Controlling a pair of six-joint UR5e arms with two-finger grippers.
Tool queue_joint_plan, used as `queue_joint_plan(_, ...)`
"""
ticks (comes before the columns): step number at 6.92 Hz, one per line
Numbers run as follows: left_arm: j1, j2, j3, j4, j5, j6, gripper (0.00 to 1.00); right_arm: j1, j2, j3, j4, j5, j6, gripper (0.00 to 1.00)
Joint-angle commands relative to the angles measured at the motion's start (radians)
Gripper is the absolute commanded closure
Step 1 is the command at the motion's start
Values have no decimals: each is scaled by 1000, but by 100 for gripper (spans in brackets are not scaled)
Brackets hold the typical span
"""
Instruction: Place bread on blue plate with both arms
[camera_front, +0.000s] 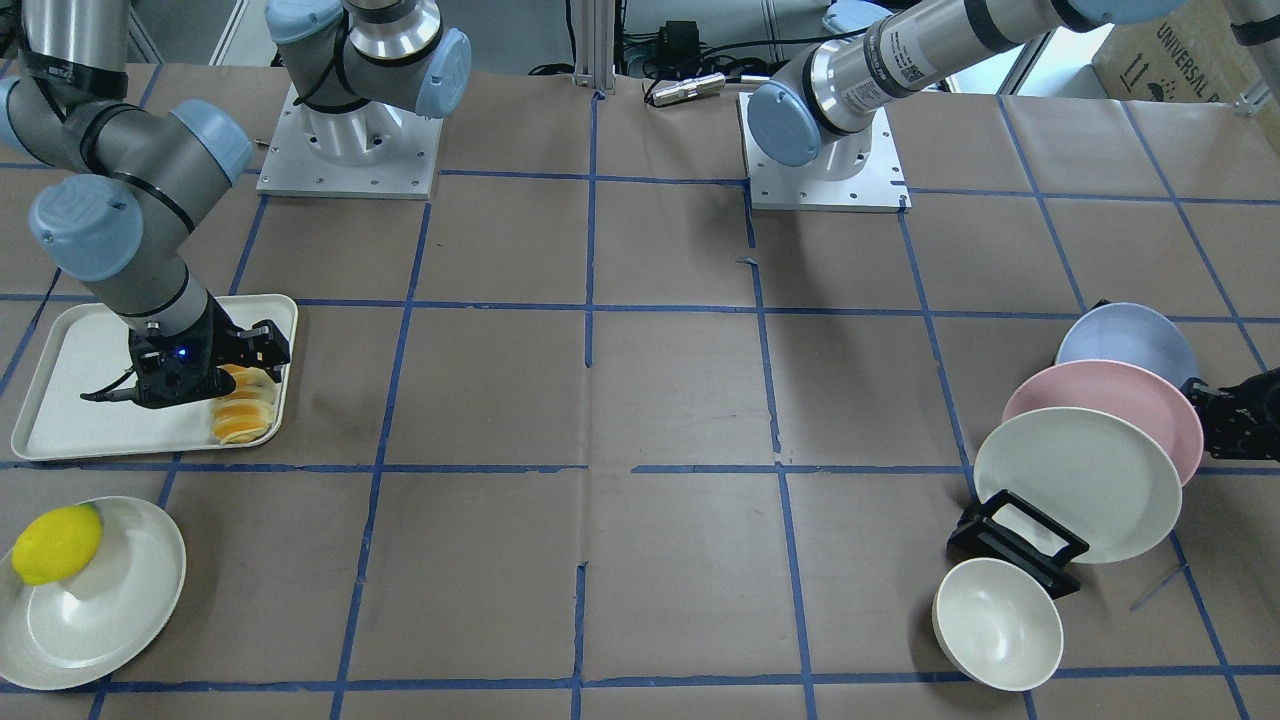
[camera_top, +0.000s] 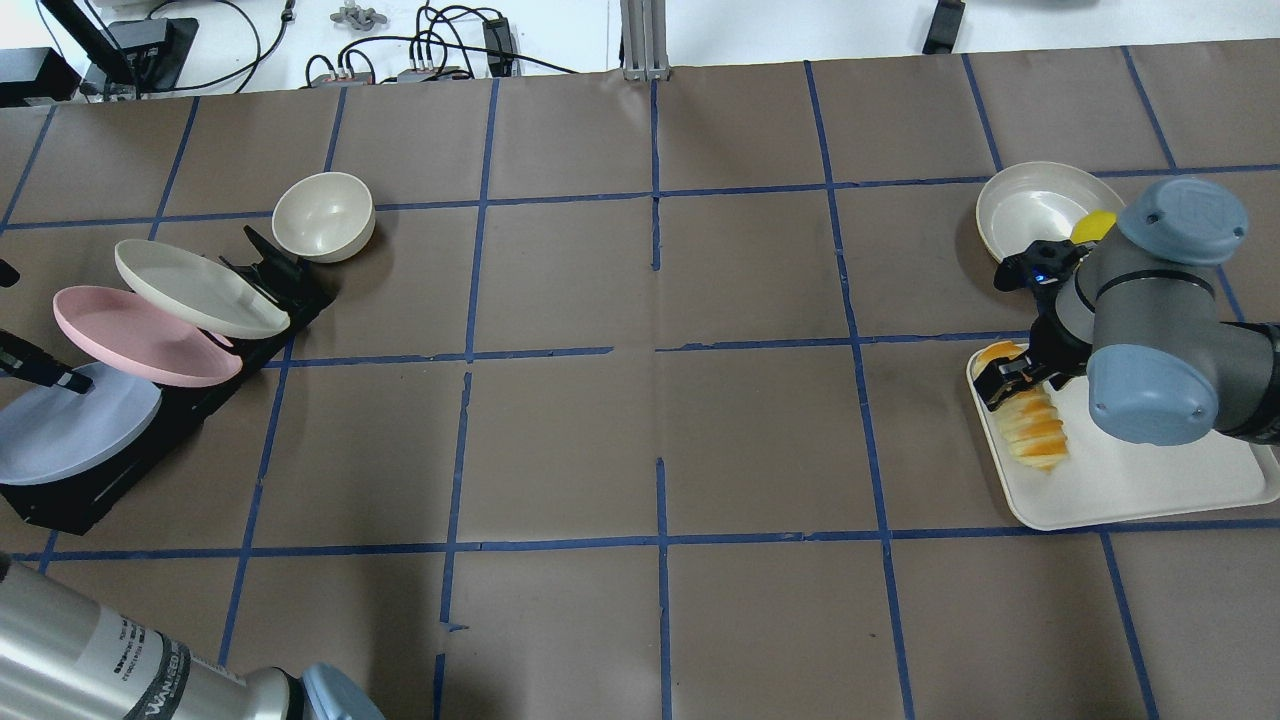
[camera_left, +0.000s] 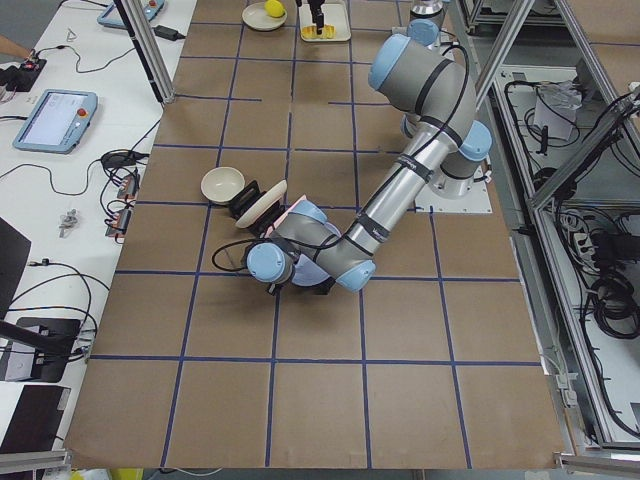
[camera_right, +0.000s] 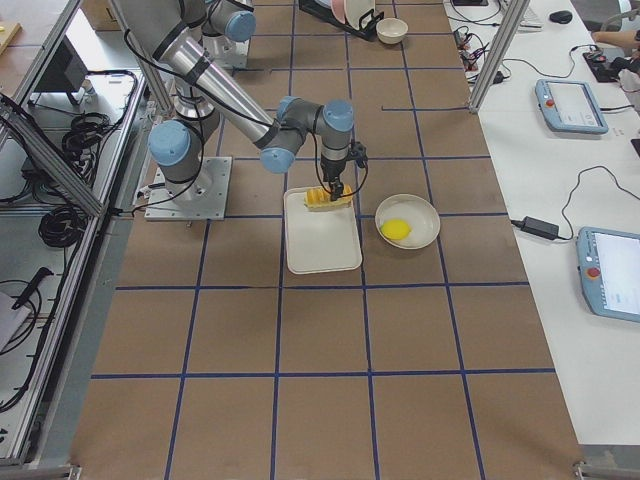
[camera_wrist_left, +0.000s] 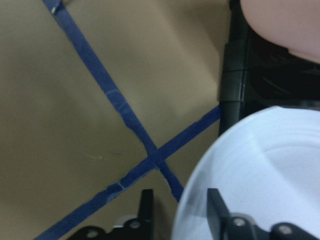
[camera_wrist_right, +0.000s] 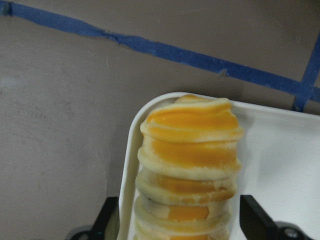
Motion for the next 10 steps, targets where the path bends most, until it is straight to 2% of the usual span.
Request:
queue_joint_plan(1, 3, 12, 8, -10, 24, -18, 98, -1, 4, 1, 1, -4, -8, 14)
queue_joint_plan(3, 3, 58, -4, -36, 26, -34, 98, -2, 4, 20, -23, -2, -9, 21)
queue_joint_plan(5, 43, 195, 15, -238, 83, -36, 98, -30, 4, 33, -23, 1, -6, 31)
queue_joint_plan(7, 44, 364, 6, -402, 124, -56, 98, -51, 6, 39, -23, 0, -29, 81)
queue_joint_plan(8, 44, 441, -6, -489, 124, -109, 98, -51, 6, 34, -22, -2, -29, 93)
queue_joint_plan(9, 34, 511, -24, -539, 117, -213, 98, -51, 3, 31, -19, -7, -26, 93)
queue_joint_plan(10, -20, 589, -88, -539, 107, -322, 98, -50, -8, 27, -17, -58, -15, 92)
